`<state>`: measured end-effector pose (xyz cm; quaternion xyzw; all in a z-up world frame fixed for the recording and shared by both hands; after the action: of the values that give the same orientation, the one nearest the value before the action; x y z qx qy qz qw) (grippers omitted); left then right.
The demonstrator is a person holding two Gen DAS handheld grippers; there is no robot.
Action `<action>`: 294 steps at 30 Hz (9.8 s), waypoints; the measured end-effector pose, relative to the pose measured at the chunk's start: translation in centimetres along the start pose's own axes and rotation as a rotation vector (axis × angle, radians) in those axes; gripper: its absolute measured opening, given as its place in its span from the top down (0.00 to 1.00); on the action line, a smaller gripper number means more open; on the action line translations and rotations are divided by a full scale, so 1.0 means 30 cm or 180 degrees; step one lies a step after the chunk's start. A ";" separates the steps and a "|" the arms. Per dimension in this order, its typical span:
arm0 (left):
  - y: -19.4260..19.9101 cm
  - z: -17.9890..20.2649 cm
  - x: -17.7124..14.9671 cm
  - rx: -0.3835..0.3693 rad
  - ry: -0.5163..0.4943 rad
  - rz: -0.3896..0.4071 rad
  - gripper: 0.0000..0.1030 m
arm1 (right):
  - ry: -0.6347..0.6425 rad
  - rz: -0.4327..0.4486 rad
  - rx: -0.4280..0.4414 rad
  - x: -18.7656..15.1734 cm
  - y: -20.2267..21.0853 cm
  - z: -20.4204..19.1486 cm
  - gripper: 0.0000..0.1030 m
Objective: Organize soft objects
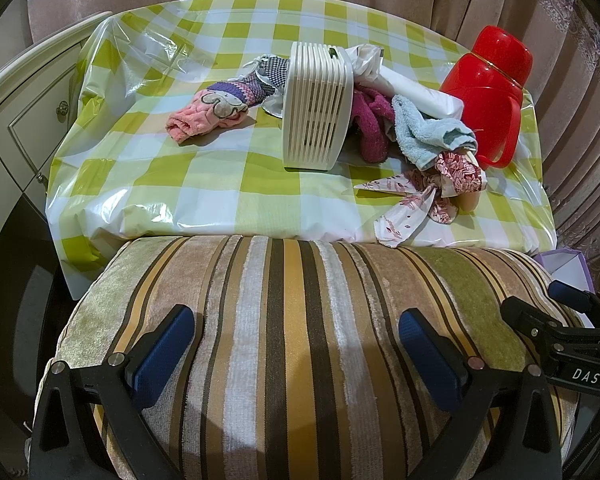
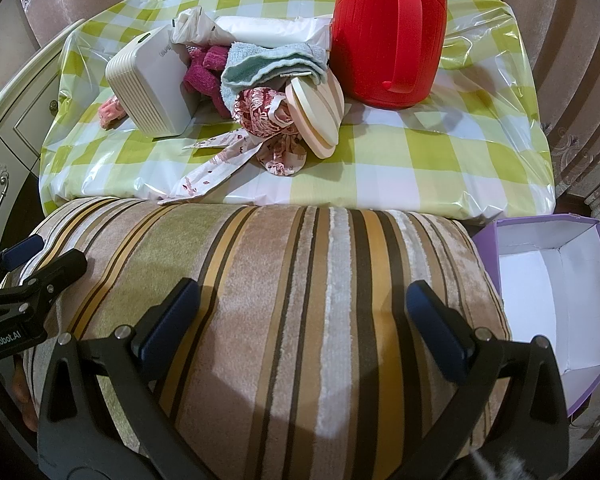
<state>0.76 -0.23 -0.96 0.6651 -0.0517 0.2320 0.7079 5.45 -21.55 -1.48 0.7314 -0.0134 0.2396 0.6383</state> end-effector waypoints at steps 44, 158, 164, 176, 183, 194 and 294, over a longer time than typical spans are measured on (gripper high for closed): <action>-0.083 -0.339 0.547 0.0016 0.0061 0.0056 0.06 | 0.0272 0.0384 0.0791 0.450 0.126 -0.071 0.00; 0.035 1.101 0.073 -0.1387 -0.2321 -0.0031 0.55 | -0.0968 0.1121 -0.0806 -0.120 0.333 0.823 0.41; 0.022 1.172 0.026 -0.1511 -0.2488 -0.0155 0.33 | -0.1092 0.1121 -0.0848 -0.173 0.330 0.864 0.33; 0.044 1.086 0.057 -0.1532 -0.2255 0.0094 0.24 | -0.1186 0.1626 -0.0961 -0.208 0.367 0.867 0.17; 0.072 0.937 0.132 -0.1360 -0.2021 0.0307 0.24 | -0.1039 0.1750 -0.1063 -0.194 0.413 0.845 0.14; 0.070 0.694 0.174 -0.1288 -0.1594 0.0360 0.24 | -0.0890 0.1640 -0.0858 -0.150 0.404 0.765 0.14; -0.370 -0.254 1.087 -0.1380 0.0170 -0.0046 0.97 | 0.2544 0.0371 -0.0186 0.823 -0.081 -0.231 0.50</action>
<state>32.30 15.53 0.45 0.4912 -0.0769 0.2278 0.8372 25.78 -7.51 5.84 0.5602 0.1876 0.5404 0.5991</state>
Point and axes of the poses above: each gripper's, at about its wrist camera, not at the fingertips, and y roughly against the way its jaws point, z to its right, x to its top, the point moved 1 cm from there along -y, roughly the way its jaws point, and after that the axes turned 9 degrees about -z, right-handed, at the moved point
